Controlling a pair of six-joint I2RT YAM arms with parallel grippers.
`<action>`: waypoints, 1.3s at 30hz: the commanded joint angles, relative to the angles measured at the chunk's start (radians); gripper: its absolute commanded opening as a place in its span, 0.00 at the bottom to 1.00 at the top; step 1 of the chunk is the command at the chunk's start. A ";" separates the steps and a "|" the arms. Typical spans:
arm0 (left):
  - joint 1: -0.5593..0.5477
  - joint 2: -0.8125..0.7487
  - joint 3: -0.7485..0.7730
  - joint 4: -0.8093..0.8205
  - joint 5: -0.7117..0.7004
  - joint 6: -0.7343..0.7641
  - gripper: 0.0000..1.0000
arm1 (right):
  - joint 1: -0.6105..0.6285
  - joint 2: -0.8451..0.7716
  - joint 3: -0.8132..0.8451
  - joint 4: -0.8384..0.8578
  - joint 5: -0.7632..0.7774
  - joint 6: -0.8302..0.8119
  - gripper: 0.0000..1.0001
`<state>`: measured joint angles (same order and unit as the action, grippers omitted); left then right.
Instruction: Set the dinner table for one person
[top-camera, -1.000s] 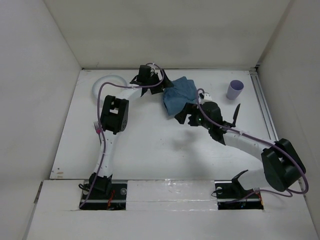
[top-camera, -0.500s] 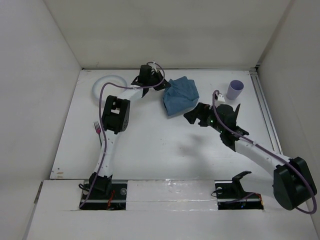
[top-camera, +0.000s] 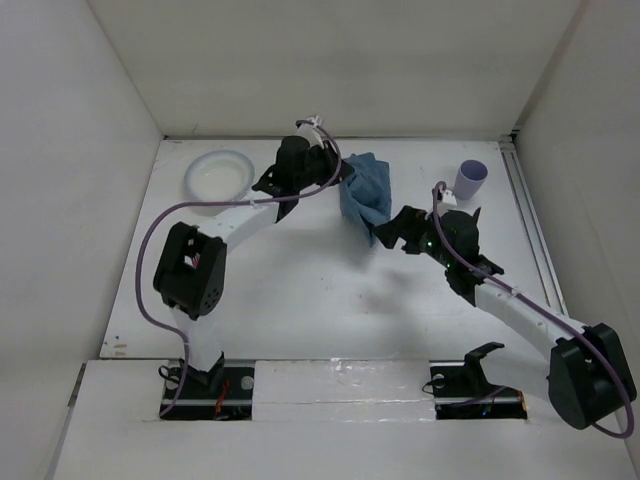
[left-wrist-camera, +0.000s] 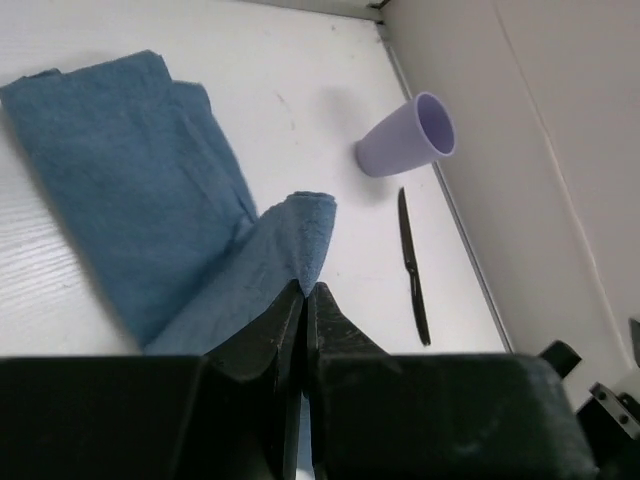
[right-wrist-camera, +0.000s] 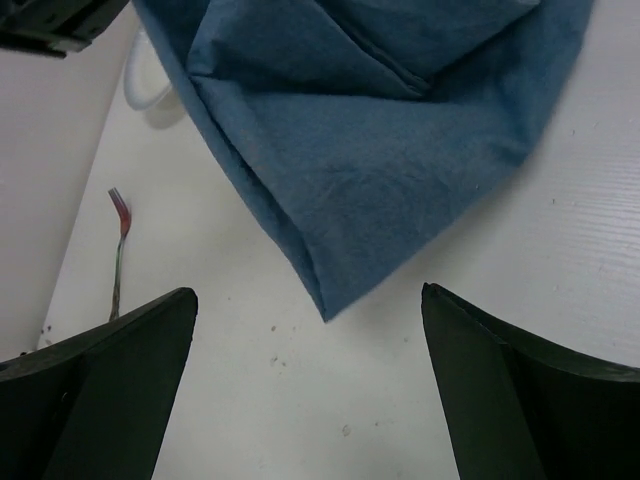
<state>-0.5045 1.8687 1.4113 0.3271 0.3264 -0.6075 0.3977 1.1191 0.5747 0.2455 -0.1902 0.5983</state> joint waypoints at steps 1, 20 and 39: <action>-0.019 -0.080 -0.148 0.072 -0.125 0.023 0.00 | -0.007 -0.005 -0.003 0.031 -0.020 -0.005 0.99; -0.147 -0.356 -0.744 0.309 -0.210 -0.132 0.00 | 0.171 0.166 0.030 0.021 0.150 0.031 0.87; -0.147 -0.336 -0.732 0.291 -0.237 -0.132 0.00 | 0.271 0.363 0.093 0.153 0.169 0.083 0.53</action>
<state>-0.6533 1.5429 0.6674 0.5800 0.0963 -0.7364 0.6567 1.4822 0.6243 0.3222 -0.0547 0.6716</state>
